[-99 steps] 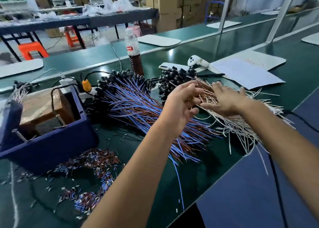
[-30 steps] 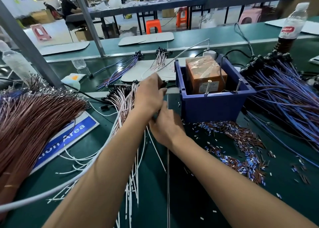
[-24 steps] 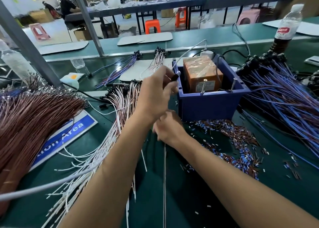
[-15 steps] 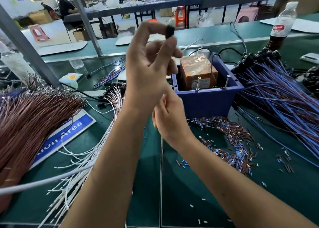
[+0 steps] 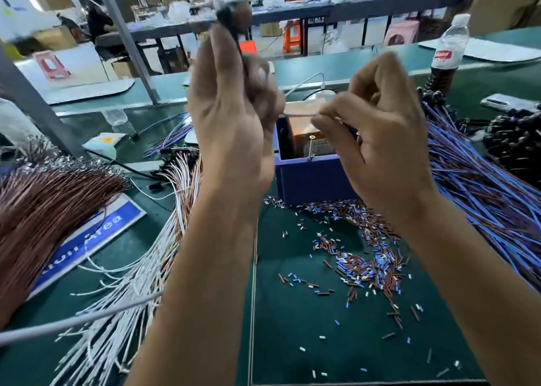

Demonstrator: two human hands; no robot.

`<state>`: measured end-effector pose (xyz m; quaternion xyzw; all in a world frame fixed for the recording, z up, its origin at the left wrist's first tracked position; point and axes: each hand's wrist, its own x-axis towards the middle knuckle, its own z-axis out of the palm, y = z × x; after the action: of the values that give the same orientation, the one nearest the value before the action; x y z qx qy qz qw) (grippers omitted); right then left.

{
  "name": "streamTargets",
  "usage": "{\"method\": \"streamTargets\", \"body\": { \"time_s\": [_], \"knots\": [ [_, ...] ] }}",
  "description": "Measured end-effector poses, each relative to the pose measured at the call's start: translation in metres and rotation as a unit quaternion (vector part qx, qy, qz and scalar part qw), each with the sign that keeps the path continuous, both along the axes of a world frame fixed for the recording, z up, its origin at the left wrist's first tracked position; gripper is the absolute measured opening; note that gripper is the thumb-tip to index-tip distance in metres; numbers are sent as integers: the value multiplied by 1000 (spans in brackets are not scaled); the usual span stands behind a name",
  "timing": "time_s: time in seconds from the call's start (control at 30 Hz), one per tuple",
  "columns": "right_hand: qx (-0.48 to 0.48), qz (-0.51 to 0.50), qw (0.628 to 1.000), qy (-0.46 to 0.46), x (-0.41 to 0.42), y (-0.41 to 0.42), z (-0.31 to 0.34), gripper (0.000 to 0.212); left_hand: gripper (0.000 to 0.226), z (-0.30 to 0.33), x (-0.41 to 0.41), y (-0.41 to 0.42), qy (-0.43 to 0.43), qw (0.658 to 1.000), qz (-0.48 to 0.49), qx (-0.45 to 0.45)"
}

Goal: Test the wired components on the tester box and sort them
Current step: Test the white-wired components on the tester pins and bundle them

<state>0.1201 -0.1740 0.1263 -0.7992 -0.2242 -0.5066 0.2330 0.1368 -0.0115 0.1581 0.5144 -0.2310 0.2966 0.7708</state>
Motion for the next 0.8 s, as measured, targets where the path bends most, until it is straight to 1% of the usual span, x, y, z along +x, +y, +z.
{"method": "streamTargets", "body": {
  "time_s": [0.03,0.07,0.1,0.17,0.2,0.27,0.33,0.4,0.5,0.6,0.7,0.8],
  "knots": [
    [-30,3,999,22,2,-10,-7,32,40,-10,-1,-3,30,998,-19,-43],
    [-56,12,997,45,3,-20,-15,30,31,-21,-5,-5,48,998,-13,-39],
    [-74,29,994,71,4,-28,-24,29,28,-36,-10,-11,55,998,3,-11],
    [-87,59,986,129,4,-38,-41,27,19,-65,-18,-25,63,990,83,94],
    [-93,61,983,146,4,-40,-50,26,13,-79,-21,-28,52,977,120,167],
    [-103,53,979,168,5,-42,-67,25,8,-105,-18,-27,-1,930,171,324],
    [-100,34,977,185,6,-46,-84,22,10,-125,-14,-26,-34,887,162,431],
    [-94,12,978,184,7,-49,-94,19,21,-139,-11,-23,-32,861,151,485],
    [-87,6,983,164,6,-46,-102,16,25,-147,-4,-20,6,848,164,504],
    [-93,19,986,135,3,-36,-108,12,15,-152,-2,-19,21,844,166,509],
    [-80,32,988,125,1,-34,-110,11,9,-157,0,-15,27,860,145,488],
    [-49,10,991,122,3,-40,-112,17,8,-159,2,-12,56,881,144,448]
  ]
}}
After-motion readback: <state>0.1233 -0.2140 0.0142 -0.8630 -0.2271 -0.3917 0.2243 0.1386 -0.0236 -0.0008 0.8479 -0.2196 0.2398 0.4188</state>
